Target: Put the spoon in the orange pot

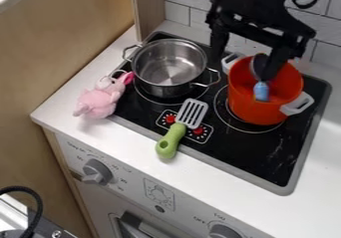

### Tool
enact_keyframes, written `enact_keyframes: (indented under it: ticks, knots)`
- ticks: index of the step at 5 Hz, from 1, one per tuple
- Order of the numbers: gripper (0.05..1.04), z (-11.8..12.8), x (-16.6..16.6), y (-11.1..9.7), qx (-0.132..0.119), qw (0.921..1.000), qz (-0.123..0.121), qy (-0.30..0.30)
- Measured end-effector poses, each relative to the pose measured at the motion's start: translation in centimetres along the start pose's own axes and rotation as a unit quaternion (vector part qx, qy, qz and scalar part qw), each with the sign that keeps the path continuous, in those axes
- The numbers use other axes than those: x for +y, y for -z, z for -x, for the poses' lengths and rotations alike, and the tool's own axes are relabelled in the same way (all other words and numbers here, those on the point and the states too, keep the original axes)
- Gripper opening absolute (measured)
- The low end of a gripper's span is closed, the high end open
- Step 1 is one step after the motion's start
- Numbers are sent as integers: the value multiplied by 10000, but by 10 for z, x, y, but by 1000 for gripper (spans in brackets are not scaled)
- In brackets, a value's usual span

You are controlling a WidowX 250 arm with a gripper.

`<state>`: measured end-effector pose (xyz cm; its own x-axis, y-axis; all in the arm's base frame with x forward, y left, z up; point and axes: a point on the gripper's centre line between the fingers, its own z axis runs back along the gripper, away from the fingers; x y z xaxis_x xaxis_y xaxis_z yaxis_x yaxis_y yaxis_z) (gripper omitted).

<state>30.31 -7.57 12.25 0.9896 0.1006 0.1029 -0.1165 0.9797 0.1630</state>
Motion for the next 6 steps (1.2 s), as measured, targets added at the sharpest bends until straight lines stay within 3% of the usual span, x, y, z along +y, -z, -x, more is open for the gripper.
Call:
enact_keyframes:
  ticks: [3, 6]
  knots:
    - [1001, 12, 42, -16, 45, 9990, 60, 449]
    - [1001, 15, 76, -15, 145, 9973, -44, 712]
